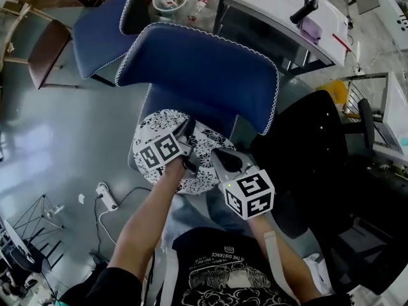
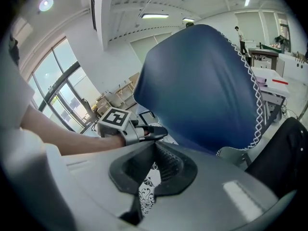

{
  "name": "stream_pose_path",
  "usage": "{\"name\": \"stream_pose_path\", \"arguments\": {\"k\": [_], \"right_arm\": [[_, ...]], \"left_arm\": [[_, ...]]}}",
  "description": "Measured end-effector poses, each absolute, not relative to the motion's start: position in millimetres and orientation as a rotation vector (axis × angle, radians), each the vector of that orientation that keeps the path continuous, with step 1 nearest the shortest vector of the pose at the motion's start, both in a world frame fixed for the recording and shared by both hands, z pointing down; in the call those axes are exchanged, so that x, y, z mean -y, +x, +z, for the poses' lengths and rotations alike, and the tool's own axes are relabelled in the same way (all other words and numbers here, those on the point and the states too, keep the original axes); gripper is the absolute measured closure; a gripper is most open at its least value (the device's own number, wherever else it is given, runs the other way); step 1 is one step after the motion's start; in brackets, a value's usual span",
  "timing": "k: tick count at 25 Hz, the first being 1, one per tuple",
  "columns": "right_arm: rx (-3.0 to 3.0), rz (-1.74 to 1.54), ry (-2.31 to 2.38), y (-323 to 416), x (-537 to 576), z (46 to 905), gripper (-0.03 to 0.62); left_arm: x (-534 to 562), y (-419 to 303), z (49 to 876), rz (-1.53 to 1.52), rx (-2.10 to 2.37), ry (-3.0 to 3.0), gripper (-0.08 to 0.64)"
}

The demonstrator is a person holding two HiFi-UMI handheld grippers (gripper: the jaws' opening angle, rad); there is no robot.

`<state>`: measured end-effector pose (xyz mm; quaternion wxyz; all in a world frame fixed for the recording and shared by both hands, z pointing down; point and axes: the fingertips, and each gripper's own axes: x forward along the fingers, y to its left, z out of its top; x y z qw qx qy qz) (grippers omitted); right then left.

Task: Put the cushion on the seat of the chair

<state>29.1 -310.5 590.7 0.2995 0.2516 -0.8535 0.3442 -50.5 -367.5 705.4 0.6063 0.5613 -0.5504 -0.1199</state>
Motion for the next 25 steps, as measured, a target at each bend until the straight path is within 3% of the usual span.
{"name": "stream_pose_path", "arguments": {"k": [12, 25], "right_arm": [[2.264, 0.903, 0.627, 40.4, 319.4, 595.8, 0.594], [2.307, 0.907, 0.739, 21.8, 308.0, 562.7, 0.594]], "left_arm": [[374.2, -49.6, 716.0, -0.334, 1.275, 1.299, 0.485], [347.0, -46.0, 624.2, -0.246, 1.199, 1.565, 0.488]]}}
